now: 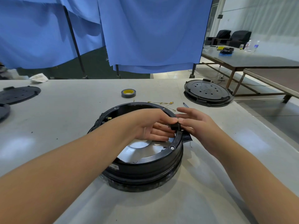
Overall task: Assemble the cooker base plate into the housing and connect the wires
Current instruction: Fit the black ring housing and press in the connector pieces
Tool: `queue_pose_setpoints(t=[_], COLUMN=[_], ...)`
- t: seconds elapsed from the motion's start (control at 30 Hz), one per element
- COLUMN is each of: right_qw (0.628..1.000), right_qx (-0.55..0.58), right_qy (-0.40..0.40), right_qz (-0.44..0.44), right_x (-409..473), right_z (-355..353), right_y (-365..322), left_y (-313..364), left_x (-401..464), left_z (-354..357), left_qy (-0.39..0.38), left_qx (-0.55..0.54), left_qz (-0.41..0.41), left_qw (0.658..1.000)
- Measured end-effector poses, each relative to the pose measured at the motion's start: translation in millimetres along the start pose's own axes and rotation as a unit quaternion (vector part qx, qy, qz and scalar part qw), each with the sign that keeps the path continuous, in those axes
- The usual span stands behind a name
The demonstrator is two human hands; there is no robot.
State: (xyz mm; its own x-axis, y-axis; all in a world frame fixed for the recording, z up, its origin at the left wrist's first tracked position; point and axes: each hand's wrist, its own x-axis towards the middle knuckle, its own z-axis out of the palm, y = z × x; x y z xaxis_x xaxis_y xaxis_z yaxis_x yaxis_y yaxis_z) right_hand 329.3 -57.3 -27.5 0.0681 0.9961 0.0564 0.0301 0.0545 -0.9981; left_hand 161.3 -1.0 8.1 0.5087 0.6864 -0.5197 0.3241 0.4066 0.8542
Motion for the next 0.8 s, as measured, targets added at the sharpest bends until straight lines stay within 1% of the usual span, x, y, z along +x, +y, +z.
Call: queue_pose_setpoints(t=[0.13, 0.23, 0.3, 0.37, 0.47, 0.67, 0.8], right_qw=[0.999, 0.999, 0.999, 0.999, 0.999, 0.998, 0.998], right_qx=[-0.015, -0.007, -0.014, -0.018, -0.011, -0.034, -0.024], right_qy=[0.031, 0.010, 0.001, 0.001, 0.006, 0.022, 0.025], right_qz=[0.035, 0.044, 0.040, 0.041, 0.044, 0.045, 0.061], right_x=[4.6, 3.9, 3.3, 3.1, 3.1, 1.9, 4.6], right_z=[3.2, -0.7, -3.7, -4.3, -3.0, 0.5, 1.6], right_y=[-0.7, -1.0, -0.4, -0.6, -0.8, -1.2, -4.8], left_y=[-1.7, -2.2, -3.3, -4.1, -2.6, -4.2, -0.7], left_x=[-0.9, -0.9, -0.1, -1.6, -1.9, 1.8, 2.4], left_z=[5.4, 6.0, 4.1, 4.8, 5.9, 6.0, 6.2], left_qy=[0.013, 0.042, 0.071, 0.053, 0.023, 0.020, 0.014], left_qx=[-0.005, -0.013, 0.007, 0.029, 0.009, 0.022, 0.032], left_qz=[-0.008, 0.024, 0.049, 0.041, 0.020, 0.006, -0.007], left_qw=[1.000, 0.999, 0.996, 0.997, 0.999, 1.000, 0.999])
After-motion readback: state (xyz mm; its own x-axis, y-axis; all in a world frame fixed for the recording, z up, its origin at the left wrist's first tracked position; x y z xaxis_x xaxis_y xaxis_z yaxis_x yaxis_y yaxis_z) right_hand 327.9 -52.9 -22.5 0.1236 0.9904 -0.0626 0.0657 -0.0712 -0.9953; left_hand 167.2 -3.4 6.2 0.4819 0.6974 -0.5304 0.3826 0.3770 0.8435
